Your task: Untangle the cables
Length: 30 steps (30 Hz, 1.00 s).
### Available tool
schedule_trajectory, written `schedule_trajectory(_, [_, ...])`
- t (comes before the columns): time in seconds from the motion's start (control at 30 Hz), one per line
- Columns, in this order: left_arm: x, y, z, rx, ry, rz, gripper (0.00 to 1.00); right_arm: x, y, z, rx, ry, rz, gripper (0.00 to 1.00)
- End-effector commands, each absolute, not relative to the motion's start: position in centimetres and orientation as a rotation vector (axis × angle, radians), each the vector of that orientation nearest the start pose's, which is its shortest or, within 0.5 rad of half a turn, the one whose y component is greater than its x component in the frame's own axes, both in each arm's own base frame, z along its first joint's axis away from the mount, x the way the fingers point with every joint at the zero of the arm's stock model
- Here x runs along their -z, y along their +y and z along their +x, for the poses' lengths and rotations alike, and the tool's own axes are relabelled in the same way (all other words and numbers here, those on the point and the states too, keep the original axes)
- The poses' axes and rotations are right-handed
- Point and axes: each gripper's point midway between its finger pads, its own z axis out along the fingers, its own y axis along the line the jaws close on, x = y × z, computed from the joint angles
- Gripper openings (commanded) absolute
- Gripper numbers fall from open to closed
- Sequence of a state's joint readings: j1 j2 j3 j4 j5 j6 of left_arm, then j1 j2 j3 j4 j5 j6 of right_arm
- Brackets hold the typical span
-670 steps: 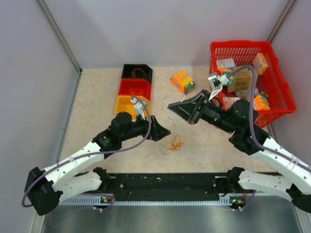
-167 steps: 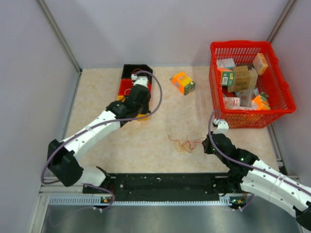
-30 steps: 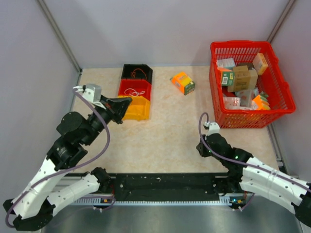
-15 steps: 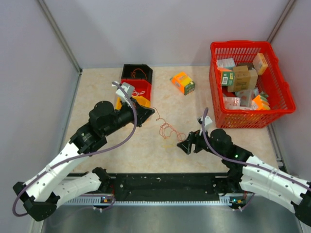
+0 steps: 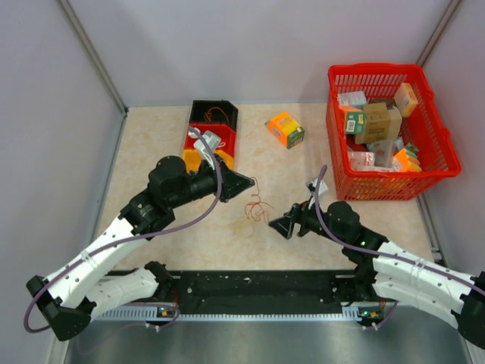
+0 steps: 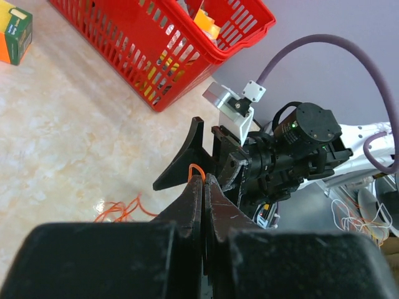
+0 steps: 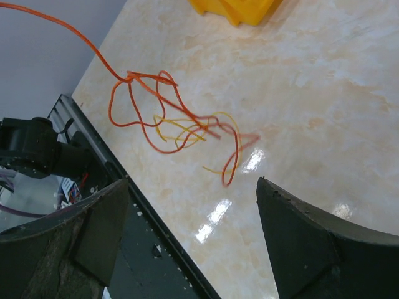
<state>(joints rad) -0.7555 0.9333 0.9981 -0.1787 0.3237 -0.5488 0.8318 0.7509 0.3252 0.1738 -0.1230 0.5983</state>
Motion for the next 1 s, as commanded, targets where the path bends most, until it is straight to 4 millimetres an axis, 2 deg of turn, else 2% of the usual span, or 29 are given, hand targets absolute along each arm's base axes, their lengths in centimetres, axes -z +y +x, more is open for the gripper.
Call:
schedule_trajectory(0.0, [-38.8, -27.9, 18.0, 1.286, 1.624, 0.446, 0.0, -16.9, 26.5, 17.1, -1.137, 1.869, -0.347, 0.82])
schedule_trajectory(0.17, [-40.0, -27.5, 18.0, 1.285, 1.589, 0.423, 0.0, -15.7, 27.3, 16.7, -1.169, 1.889, -0.356, 0.82])
schedule_trajectory(0.3, [-40.7, -27.7, 18.2, 1.298, 1.582, 0.407, 0.0, -15.2, 28.7, 16.0, -1.149, 1.915, -0.382, 0.77])
schedule_trajectory(0.37, [-40.8, -27.6, 18.5, 1.281, 1.594, 0.397, 0.0, -14.7, 28.9, 16.2, -1.063, 1.954, -0.387, 0.76])
schedule_trajectory(0.43, [-41.1, -27.6, 18.7, 1.273, 1.594, 0.395, 0.0, -14.0, 28.2, 17.1, -0.93, 2.0, -0.344, 0.78])
schedule_trajectory(0.5, [-41.4, -27.5, 18.6, 1.271, 1.591, 0.4, 0.0, -13.8, 27.5, 17.6, -0.877, 2.008, -0.316, 0.81])
schedule_trajectory(0.67, [-42.6, -26.9, 18.4, 1.262, 1.56, 0.384, 0.0, -14.8, 28.7, 16.9, -0.998, 1.932, -0.322, 0.87])
schedule_trajectory(0.83, [-43.0, -25.5, 19.0, 1.228, 1.541, 0.276, 0.0, -15.0, 29.3, 16.7, -1.151, 1.815, -0.141, 0.89])
schedule_trajectory(0.87, [-43.1, -25.1, 19.2, 1.223, 1.534, 0.243, 0.0, -16.1, 29.5, 16.8, -1.183, 1.76, -0.099, 0.89])
schedule_trajectory(0.97, [-43.1, -24.5, 19.4, 1.232, 1.52, 0.174, 0.0, -16.8, 30.6, 16.8, -1.192, 1.731, -0.06, 0.88])
